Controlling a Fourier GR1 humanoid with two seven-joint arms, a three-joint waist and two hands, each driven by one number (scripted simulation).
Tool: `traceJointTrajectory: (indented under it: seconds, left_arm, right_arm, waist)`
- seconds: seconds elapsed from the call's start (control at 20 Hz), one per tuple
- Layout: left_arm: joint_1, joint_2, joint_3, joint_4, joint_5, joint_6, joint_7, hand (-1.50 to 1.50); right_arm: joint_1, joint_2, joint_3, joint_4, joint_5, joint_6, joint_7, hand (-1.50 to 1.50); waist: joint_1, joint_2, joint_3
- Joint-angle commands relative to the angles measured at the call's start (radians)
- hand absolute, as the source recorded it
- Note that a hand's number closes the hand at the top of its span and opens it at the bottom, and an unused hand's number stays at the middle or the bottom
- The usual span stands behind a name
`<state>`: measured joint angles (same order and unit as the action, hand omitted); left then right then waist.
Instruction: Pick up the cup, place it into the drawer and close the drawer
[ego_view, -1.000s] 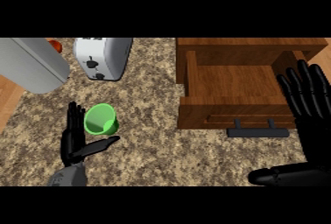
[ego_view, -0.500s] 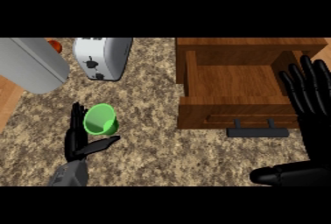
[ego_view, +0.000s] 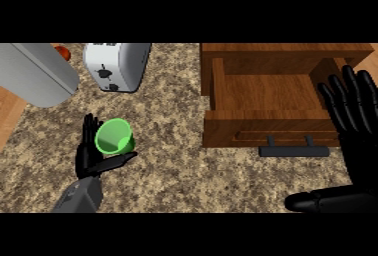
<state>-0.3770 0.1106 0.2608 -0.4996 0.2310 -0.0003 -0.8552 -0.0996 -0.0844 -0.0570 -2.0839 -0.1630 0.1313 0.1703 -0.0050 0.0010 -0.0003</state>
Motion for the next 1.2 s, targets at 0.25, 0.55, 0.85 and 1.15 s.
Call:
traceJointTrajectory:
  seconds: [0.25,0.55,0.85,1.15]
  left_arm:
    - [-0.109,0.051,0.046,0.199,0.035,-0.143,-0.091,-1.50]
    - [-0.131,0.011,0.036,0.250,0.037,-0.230,-0.118,-1.50]
    - [-0.149,-0.009,0.029,0.189,0.050,-0.265,-0.126,1.50]
    - [-0.114,-0.011,0.016,0.177,0.006,-0.166,-0.280,1.50]
  right_arm:
    - [0.019,-0.006,0.004,-0.030,-0.014,0.013,0.017,-1.50]
    - [-0.034,0.010,0.013,0.036,0.027,-0.015,-0.010,-1.50]
    - [-0.066,-0.052,-0.061,-0.030,-0.060,0.001,0.101,-1.50]
    - [-0.005,0.009,0.012,0.003,0.009,-0.003,0.007,-1.50]
  waist:
    - [-0.010,0.003,-0.001]
    - [-0.009,0.004,-0.001]
    - [-0.006,0.001,-0.001]
    - [-0.005,0.003,-0.001]
